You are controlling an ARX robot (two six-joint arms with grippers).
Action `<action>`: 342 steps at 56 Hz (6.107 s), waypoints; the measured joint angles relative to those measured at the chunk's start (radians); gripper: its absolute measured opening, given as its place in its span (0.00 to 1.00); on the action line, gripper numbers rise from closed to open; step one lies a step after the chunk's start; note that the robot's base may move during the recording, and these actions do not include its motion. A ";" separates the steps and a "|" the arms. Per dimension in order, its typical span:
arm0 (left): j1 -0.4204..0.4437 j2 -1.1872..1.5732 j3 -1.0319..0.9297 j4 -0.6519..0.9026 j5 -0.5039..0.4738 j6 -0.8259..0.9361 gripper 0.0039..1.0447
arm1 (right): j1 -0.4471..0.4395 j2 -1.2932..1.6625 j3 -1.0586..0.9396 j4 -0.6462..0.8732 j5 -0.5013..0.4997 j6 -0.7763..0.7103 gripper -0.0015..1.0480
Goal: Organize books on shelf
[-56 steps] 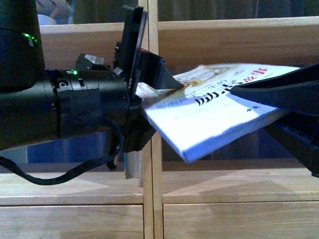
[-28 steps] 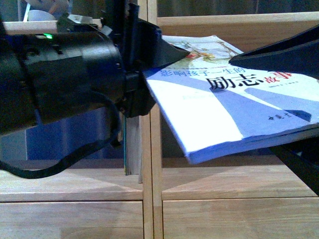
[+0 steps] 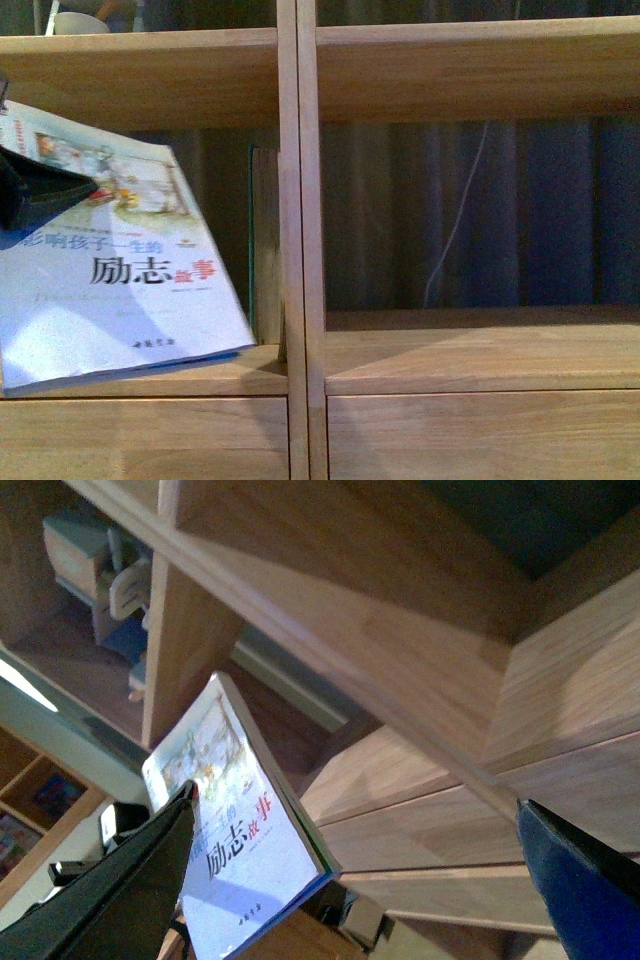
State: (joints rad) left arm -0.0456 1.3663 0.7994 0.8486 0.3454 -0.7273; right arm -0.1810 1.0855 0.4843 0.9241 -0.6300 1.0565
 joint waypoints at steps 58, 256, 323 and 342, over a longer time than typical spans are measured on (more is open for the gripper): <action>-0.065 0.662 0.493 0.504 -0.267 0.921 0.06 | -0.248 -0.471 -0.153 -0.135 -0.267 -0.068 0.93; 0.010 -0.739 -0.565 -0.455 -0.354 0.693 0.50 | 0.177 -0.727 -0.268 -0.792 0.626 -1.071 0.44; 0.042 -1.163 -0.788 -0.644 -0.346 0.718 0.02 | 0.177 -1.079 -0.470 -0.925 0.628 -1.067 0.03; 0.042 -1.356 -0.787 -0.845 -0.348 0.719 0.02 | 0.177 -1.080 -0.470 -0.925 0.627 -1.067 0.03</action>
State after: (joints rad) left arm -0.0040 0.0105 0.0120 0.0040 -0.0025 -0.0078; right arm -0.0036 0.0055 0.0143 -0.0013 -0.0032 -0.0105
